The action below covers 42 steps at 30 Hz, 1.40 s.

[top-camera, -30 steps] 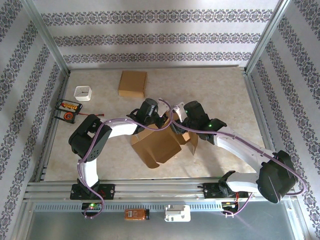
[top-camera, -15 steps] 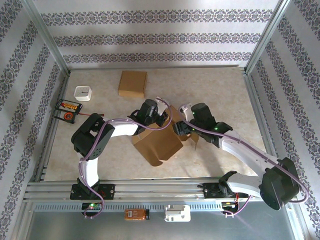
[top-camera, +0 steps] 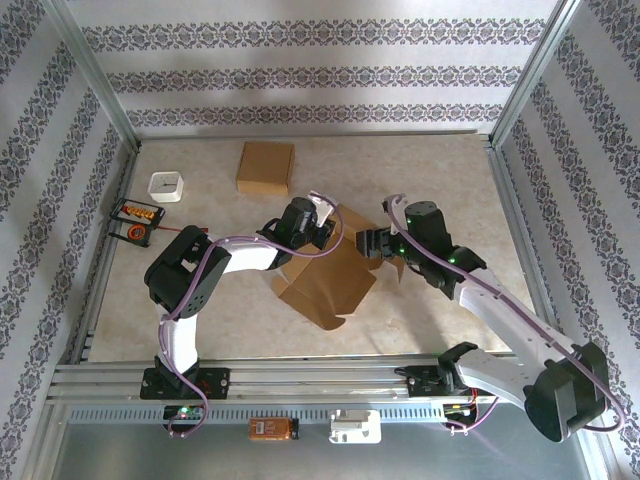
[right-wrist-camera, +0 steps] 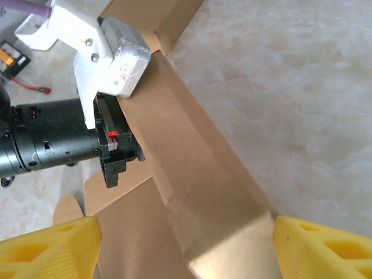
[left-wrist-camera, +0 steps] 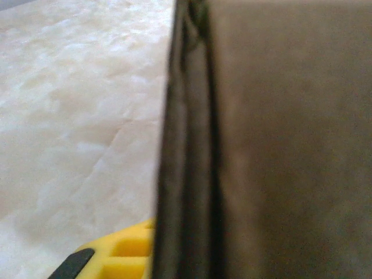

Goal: Fold the paper box

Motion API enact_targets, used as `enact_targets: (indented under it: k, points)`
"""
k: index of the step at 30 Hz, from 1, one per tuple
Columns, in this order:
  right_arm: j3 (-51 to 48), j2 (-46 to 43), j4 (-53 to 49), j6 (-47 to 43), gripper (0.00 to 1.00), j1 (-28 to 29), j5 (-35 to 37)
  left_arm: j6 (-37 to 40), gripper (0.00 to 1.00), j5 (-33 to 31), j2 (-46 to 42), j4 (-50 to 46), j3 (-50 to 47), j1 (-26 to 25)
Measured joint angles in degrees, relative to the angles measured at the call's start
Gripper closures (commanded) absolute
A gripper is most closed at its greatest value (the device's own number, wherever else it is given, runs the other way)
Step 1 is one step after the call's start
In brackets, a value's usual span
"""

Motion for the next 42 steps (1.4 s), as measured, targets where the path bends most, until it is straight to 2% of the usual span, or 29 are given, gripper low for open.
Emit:
enact_targets:
  k: [3, 8, 10, 11, 15, 20, 25, 27, 32, 34, 38, 42]
  points:
    - [1.0, -2.0, -1.8, 2.1, 0.22, -0.5, 1.1, -1.4, 0.81, -1.9, 0.1, 0.0, 0.0, 0.0]
    - [1.8, -5.4, -2.8, 5.7, 0.21, -2.2, 1.3, -2.9, 0.66, -2.9, 1.2, 1.5, 0.6, 0.0]
    - [1.8, -6.2, -2.9, 7.0, 0.21, -2.4, 1.2, -3.3, 0.65, -3.1, 1.8, 1.9, 1.2, 0.0]
    - [1.8, -6.3, -3.0, 7.4, 0.2, -2.6, 1.0, -3.4, 0.67, -3.2, 2.1, 2.0, 1.4, 0.0]
    - [1.8, -6.3, -3.5, 8.8, 0.2, -2.6, 0.3, -4.2, 0.94, -3.1, 2.3, 2.1, 1.6, 0.0]
    - [2.4, -6.3, -4.0, 9.6, 0.15, -2.6, -0.5, -4.5, 0.99, -4.5, 1.3, 1.3, 1.1, -0.3]
    - [3.3, -6.1, -4.2, 10.6, 0.08, -2.4, -1.6, -7.3, 0.99, -12.4, -5.5, -5.1, -4.2, -0.3]
    - [3.8, -5.2, -4.2, 11.2, 0.06, -1.4, -1.9, -9.0, 0.92, -15.4, -8.9, -6.7, -7.6, -0.3]
    - [4.8, -2.4, -4.2, 11.4, 0.06, 1.0, -2.6, -12.7, 0.55, -19.4, -14.6, -9.2, -13.9, -1.1]
    - [5.0, -1.5, -4.2, 11.4, 0.06, 1.2, -2.7, -13.7, 0.45, -20.0, -17.0, -10.0, -15.8, -1.9]
    - [5.5, -0.3, -4.0, 11.4, 0.06, 1.2, -2.7, -14.9, 0.36, -20.1, -21.8, -12.3, -18.9, -3.5]
    - [5.6, -0.1, -3.5, 11.4, 0.06, 1.3, -2.7, -15.9, 0.34, -19.9, -28.4, -15.1, -20.9, -4.1]
